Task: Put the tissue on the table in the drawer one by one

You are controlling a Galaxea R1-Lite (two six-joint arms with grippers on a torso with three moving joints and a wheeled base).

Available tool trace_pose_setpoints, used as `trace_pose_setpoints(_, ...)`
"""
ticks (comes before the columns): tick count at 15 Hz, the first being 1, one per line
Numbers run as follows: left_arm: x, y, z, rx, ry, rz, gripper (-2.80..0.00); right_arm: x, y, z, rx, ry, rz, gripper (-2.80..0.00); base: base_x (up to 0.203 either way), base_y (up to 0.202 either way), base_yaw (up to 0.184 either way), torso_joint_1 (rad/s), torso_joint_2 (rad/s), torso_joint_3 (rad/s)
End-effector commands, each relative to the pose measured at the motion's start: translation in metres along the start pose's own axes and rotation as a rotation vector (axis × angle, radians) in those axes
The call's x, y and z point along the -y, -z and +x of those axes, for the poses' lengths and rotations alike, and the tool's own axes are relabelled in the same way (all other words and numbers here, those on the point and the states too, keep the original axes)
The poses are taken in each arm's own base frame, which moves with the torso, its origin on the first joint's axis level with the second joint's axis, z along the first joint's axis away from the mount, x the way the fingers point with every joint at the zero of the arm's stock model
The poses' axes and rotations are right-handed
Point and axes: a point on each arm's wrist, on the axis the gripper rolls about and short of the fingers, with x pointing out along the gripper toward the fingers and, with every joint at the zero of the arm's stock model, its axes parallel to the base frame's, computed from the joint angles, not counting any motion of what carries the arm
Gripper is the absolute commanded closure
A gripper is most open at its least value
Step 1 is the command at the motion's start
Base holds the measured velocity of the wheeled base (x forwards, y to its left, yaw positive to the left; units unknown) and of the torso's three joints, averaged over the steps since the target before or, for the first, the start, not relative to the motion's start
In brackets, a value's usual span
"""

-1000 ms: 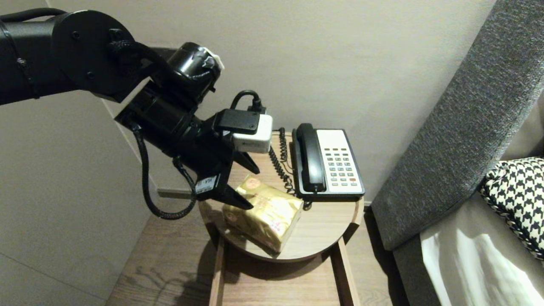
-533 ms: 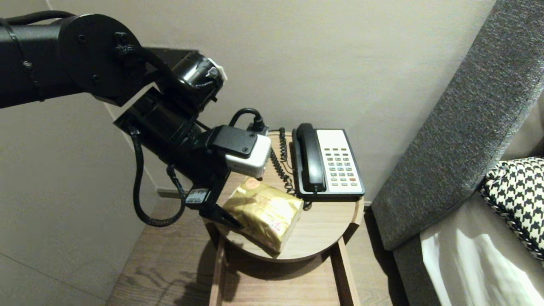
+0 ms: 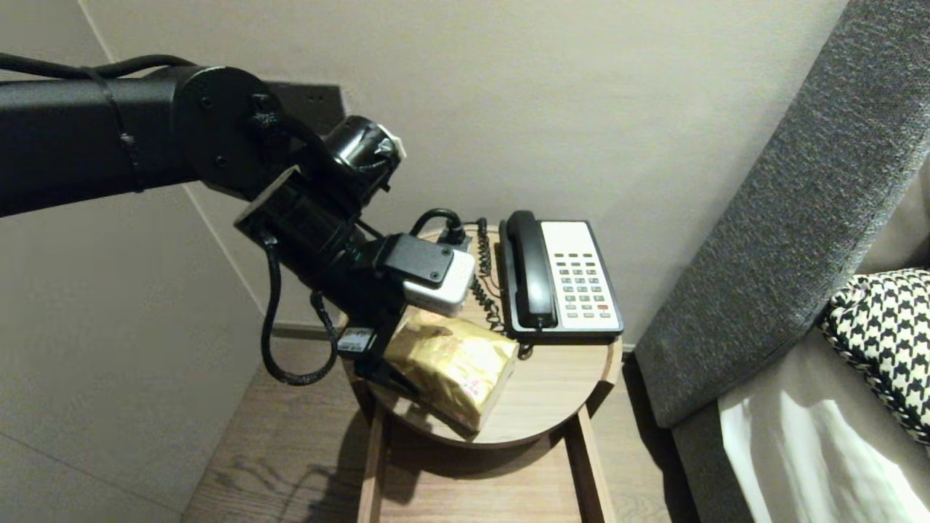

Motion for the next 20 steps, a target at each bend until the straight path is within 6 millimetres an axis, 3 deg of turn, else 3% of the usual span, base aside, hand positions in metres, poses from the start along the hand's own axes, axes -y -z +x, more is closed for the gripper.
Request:
trace_pose_setpoints(1,-0.005,0.004,0.012,0.002,0.005,0.005,-2.8,0.0,0.011,0.002,-0.038,0.001,0.0,0.0,0.0,0.0,0.0,0.0,0.0,0.0)
trace_pose_setpoints(20,-0.013,0.013,0.043,-0.006,0.03,0.007,-2.8,0.0,0.011,0.002,-0.038,0.001,0.0,0.0,0.0,0.0,0.0,0.0,0.0,0.0)
